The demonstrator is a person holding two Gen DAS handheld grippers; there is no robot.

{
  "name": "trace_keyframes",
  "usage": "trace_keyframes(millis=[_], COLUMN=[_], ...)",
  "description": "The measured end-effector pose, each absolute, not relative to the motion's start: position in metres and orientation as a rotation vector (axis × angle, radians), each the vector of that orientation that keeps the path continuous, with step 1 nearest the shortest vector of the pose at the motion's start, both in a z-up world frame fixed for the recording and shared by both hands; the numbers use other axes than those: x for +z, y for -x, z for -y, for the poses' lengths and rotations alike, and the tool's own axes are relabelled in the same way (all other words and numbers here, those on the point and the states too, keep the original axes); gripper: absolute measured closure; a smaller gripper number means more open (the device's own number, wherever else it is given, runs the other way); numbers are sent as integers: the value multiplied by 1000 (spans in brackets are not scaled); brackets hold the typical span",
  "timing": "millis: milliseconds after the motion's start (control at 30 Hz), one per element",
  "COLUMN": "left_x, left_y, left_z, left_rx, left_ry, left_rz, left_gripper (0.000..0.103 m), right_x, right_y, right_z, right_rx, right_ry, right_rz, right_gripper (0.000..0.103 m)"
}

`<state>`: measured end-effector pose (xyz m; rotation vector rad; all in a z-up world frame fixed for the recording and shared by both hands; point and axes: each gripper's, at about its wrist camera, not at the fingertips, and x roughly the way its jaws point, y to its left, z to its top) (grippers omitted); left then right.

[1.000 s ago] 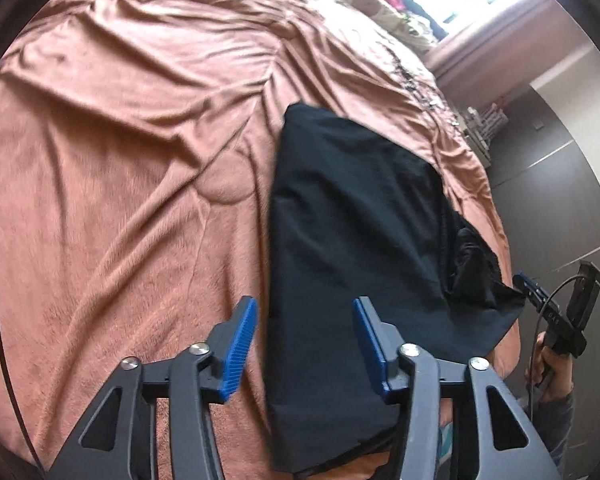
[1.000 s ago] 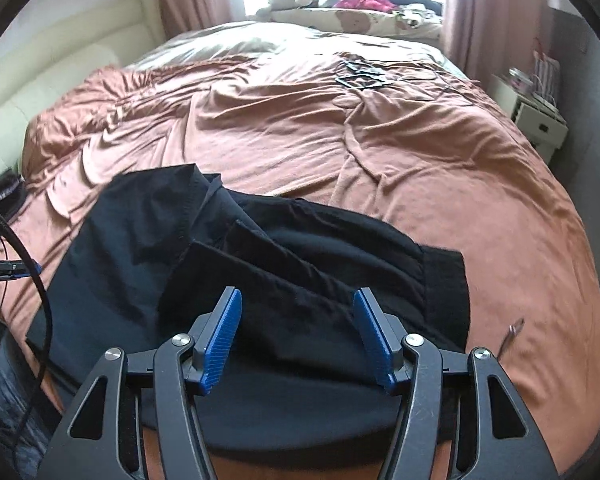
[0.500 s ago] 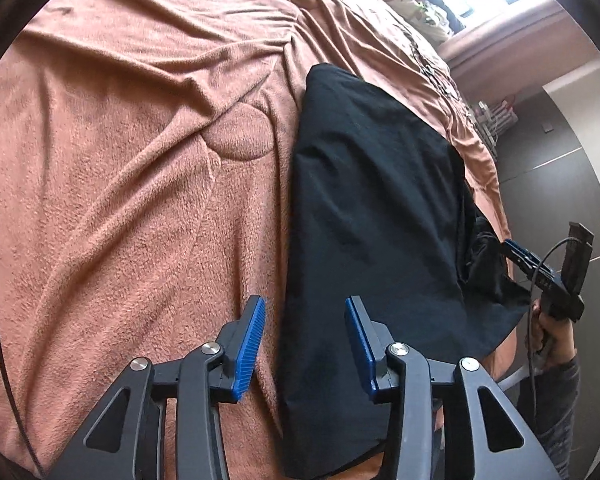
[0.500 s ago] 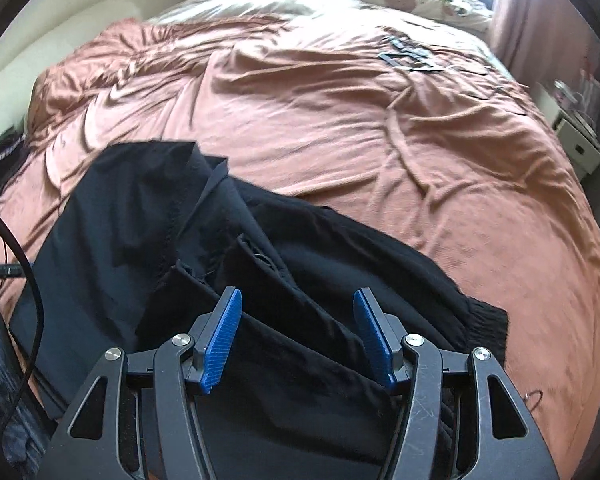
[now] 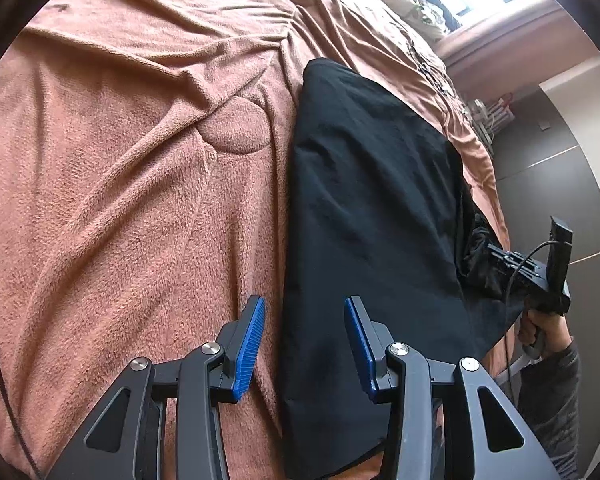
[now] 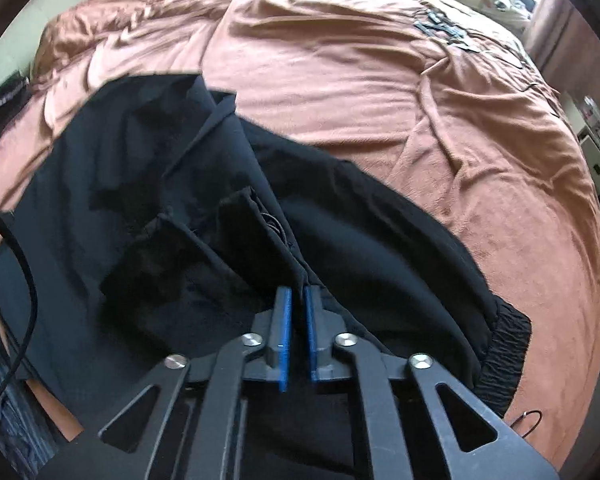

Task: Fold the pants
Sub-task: 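Close the right tool on the pants fabric, then open the right tool to release the fabric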

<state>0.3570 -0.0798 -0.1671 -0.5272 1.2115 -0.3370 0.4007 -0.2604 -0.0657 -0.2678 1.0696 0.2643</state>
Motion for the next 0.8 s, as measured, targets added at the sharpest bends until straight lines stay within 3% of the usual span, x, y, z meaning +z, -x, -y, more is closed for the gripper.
trace_keyframes(millis=[333, 633, 800], left_x=[-163, -159, -158], left_y=[-353, -351, -351], left_z=[82, 85, 83], left_rx=[-333, -337, -342], left_ry=[520, 512, 516], left_rz=[-1209, -1203, -1201], left_gripper=[59, 59, 59], right_x=[-19, -5, 0], right_y=[-374, -362, -362], right_z=[306, 354, 333], right_rx=[98, -159, -171], right_ry=[137, 18, 51], right_rz=[-945, -941, -949], right_gripper=[102, 101, 94])
